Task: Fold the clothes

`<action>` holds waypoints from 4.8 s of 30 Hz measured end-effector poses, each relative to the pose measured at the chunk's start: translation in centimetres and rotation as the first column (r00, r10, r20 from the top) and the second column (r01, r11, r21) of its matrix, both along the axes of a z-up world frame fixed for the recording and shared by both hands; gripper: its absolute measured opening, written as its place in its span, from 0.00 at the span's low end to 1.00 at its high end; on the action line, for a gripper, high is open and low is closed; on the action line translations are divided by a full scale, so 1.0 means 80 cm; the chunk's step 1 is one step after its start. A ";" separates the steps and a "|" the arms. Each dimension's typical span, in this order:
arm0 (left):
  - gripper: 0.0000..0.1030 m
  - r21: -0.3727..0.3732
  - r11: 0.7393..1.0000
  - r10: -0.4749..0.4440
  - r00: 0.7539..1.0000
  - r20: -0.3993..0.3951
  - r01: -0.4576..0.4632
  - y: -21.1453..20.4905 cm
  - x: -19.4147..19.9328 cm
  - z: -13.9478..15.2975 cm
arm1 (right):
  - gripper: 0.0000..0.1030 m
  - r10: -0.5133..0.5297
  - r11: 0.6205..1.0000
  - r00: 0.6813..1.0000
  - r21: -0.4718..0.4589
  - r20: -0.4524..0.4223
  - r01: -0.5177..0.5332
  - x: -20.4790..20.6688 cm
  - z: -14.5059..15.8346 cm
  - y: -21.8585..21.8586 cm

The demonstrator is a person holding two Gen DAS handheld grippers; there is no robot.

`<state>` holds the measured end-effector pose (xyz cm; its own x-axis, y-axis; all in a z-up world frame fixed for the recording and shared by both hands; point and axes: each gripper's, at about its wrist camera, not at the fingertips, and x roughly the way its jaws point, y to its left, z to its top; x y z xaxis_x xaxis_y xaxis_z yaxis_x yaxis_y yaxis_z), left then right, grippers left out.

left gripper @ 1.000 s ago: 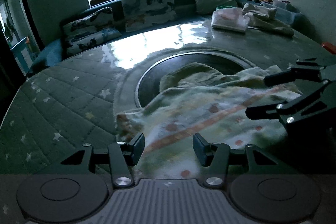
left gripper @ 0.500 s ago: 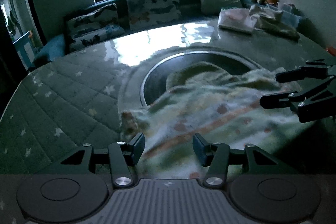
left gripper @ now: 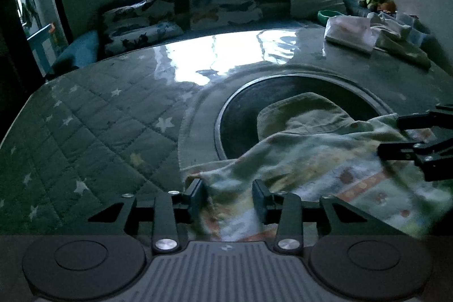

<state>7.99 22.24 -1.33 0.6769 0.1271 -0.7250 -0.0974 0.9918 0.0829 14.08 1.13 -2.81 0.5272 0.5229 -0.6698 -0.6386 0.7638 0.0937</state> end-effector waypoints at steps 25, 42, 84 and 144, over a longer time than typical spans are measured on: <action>0.38 -0.059 0.982 -0.175 0.984 0.044 0.178 -0.080 -0.066 0.021 | 0.73 0.177 0.982 0.983 -0.070 0.057 -0.173 -0.093 0.016 0.007; 0.40 -0.065 0.983 -0.173 0.985 0.018 0.174 -0.079 -0.073 0.002 | 0.72 0.107 0.990 0.994 -0.091 0.032 -0.103 -0.105 0.002 -0.026; 0.37 -0.072 0.997 -0.019 1.000 0.006 0.020 -0.010 0.002 0.003 | 0.52 0.079 0.994 0.997 -0.076 0.015 -0.077 -0.010 0.001 0.033; 0.73 -0.085 0.989 0.125 0.992 0.000 -0.124 -0.007 -0.066 0.012 | 0.90 0.269 0.960 0.959 -0.107 0.091 -0.259 -0.128 0.009 0.067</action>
